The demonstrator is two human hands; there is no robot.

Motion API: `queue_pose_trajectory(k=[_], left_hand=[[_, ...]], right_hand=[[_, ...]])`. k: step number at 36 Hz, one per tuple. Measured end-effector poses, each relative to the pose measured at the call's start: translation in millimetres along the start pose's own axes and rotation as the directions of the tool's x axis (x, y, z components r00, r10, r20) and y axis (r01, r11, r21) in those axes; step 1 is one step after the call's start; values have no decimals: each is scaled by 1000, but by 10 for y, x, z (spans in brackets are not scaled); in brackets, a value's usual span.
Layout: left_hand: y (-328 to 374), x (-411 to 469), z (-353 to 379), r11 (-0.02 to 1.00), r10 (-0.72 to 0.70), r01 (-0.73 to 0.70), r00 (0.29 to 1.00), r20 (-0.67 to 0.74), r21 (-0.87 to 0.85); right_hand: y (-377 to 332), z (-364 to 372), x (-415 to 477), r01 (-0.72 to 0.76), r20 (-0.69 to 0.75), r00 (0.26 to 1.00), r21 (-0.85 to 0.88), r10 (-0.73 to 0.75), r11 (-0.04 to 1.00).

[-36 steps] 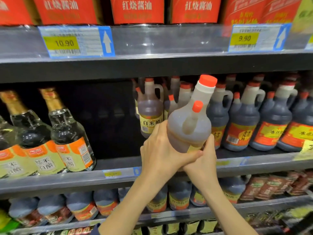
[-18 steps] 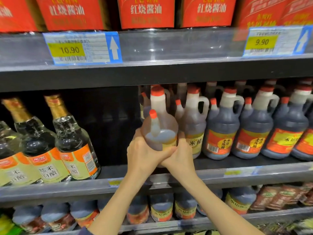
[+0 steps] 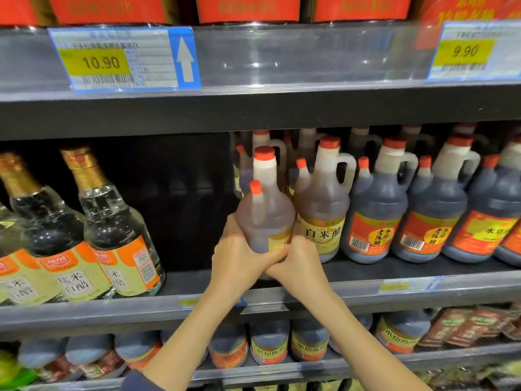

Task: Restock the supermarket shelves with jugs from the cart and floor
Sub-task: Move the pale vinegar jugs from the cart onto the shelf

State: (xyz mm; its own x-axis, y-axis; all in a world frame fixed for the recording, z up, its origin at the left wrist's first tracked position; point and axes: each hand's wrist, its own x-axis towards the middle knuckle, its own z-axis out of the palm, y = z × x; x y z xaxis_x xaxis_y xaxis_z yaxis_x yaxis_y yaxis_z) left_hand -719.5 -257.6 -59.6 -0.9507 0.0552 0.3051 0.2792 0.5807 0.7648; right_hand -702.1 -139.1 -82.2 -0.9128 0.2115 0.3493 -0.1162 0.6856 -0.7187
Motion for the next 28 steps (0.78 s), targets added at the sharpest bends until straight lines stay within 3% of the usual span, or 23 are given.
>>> queue_pose_trajectory(k=[3,6,8,11,14,18,20,25,28], left_hand=[[40,20,-128,999,18,-21,997,70,30],[92,73,-310,997,64,-63,998,-4,42],[148,116,-417,973,158,-143,985,-69,183],[290,146,-493,860,274,-218,960,-57,462],[380,141,-472,768,352,-268,935,-34,582],[394,168,-484,765,405,-339,914,1,548],[405,199,-509,808,351,-327,935,46,491],[369,387,-601,940,164,-212,968,192,266],[297,478,-620,980,165,-188,944,284,58]], right_hand=[[-26,-189,-69,3,95,995,-8,-2,1000],[9,-274,-107,2,133,991,3,-2,1000],[51,-260,-114,6,146,989,11,-7,1000],[71,-217,-80,28,113,993,-28,-24,999],[104,-188,-50,30,66,997,-44,-27,999],[160,-129,-58,46,26,999,-68,-44,997],[148,-110,-67,52,1,999,-114,-52,992],[91,-83,-102,58,-60,996,-195,-72,979],[77,-76,-117,59,-95,992,-227,-82,972]])
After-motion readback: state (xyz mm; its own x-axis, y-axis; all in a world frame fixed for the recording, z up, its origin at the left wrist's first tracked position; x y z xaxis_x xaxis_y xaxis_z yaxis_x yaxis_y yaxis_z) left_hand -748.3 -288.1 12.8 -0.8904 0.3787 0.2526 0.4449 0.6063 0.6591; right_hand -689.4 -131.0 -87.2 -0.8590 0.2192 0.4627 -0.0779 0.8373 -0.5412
